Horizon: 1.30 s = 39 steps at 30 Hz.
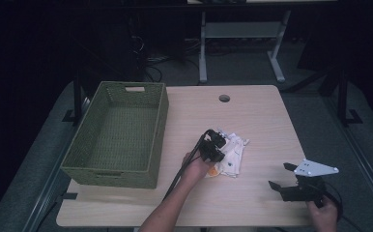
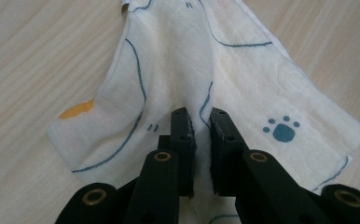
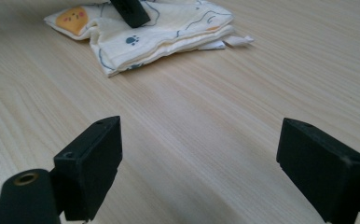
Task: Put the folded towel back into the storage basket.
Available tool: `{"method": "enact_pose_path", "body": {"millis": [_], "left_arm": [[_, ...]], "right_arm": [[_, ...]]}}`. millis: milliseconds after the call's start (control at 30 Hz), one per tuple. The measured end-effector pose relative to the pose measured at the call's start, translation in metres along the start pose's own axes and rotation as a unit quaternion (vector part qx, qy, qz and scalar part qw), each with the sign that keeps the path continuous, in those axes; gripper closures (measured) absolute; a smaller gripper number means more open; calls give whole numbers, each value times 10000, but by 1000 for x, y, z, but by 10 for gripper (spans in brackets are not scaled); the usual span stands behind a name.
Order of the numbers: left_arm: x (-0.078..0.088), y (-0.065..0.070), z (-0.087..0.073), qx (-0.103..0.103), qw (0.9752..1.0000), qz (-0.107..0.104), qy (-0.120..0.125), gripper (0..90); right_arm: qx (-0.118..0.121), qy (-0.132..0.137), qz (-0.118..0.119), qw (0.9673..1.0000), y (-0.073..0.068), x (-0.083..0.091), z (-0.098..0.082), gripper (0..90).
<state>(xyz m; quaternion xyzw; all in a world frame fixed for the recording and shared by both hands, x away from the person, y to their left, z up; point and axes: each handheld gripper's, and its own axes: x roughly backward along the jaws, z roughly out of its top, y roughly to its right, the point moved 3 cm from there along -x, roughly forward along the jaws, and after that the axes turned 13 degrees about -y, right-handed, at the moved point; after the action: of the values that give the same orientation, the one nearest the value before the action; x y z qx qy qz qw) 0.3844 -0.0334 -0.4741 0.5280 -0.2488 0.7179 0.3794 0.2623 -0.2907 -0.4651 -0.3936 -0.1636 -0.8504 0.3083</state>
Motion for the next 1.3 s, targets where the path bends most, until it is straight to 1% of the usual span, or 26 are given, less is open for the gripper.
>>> {"method": "enact_pose_path", "body": {"millis": [67, 167, 233, 300, 400, 467, 500, 533, 600, 633, 700, 767, 833, 900, 933, 967, 1000, 1067, 1100, 1133, 1200, 1267, 1300], "left_arm": [[3, -2, -2, 47, 9999, -112, -16, 831], [10, -7, -7, 160, 9992, -348, 80, 833], [17, -9, -11, 300, 9979, -552, 172, 834], [23, -12, -15, 379, 9964, -727, 213, 835], [35, -17, -20, 497, 9944, -867, 352, 835], [41, -20, -22, 512, 9932, -952, 442, 835], [46, -21, -24, 601, 9911, -1066, 517, 834], [49, -22, -25, 648, 9898, -1137, 566, 835], [54, -23, -27, 672, 9877, -1270, 617, 834], [57, -23, -28, 686, 9870, -1305, 646, 834], [62, -24, -30, 722, 9837, -1471, 740, 834], [68, -24, -33, 748, 9813, -1563, 840, 834], [73, -24, -35, 781, 9783, -1697, 895, 834], [78, -25, -38, 768, 9778, -1741, 876, 834], [79, -25, -39, 769, 9771, -1771, 899, 833], [81, -26, -40, 784, 9756, -1838, 913, 832], [83, -26, -41, 789, 9729, -1969, 916, 832], [86, -27, -44, 767, 9691, -2157, 915, 829], [88, -27, -46, 770, 9662, -2282, 918, 829], [89, -28, -48, 755, 9641, -2376, 911, 828], [93, -29, -50, 726, 9644, -2380, 891, 829], [97, -31, -52, 765, 9617, -2461, 936, 829], [99, -32, -54, 764, 9613, -2467, 955, 829]], "right_arm": [[-6, 8, 0, 10000, 1, 0, 0, 138], [-10, 1, -26, 10000, 2, 1, 0, 138], [-28, 10, -21, 10000, 2, 0, 0, 138], [-36, 9, -36, 10000, 2, 0, 0, 138], [-65, 14, -105, 9999, 1, -1, 1, 138], [-69, 0, -116, 9999, 1, 0, 1, 138], [-70, -4, -128, 9999, 1, 0, 1, 138], [-66, 1, -128, 9999, 1, -1, 1, 138], [-88, 2, -121, 9999, 2, -1, 1, 138], [-90, 20, -119, 9999, 3, -1, 1, 138], [-74, 32, -82, 9999, 4, 0, 1, 138], [-125, 39, -89, 9999, 4, -1, 0, 138], [-126, 41, -58, 9999, 6, -1, -1, 138], [-178, 34, -60, 9998, 7, -1, -1, 138], [-154, 30, -56, 9999, 7, -1, -1, 137], [-145, 27, -62, 9999, 7, -1, -1, 138], [-134, 21, -65, 9999, 7, -2, -1, 138], [-161, -27, -60, 9998, 6, -3, -2, 138], [-166, -63, -47, 9998, 7, -4, -2, 138], [-157, -91, -50, 9998, 7, -6, -2, 138], [-165, -103, -43, 9998, 7, -7, -2, 138], [-156, -119, -41, 9998, 7, -8, -2, 138], [-155, -115, -46, 9998, 7, -7, -2, 138]]}}
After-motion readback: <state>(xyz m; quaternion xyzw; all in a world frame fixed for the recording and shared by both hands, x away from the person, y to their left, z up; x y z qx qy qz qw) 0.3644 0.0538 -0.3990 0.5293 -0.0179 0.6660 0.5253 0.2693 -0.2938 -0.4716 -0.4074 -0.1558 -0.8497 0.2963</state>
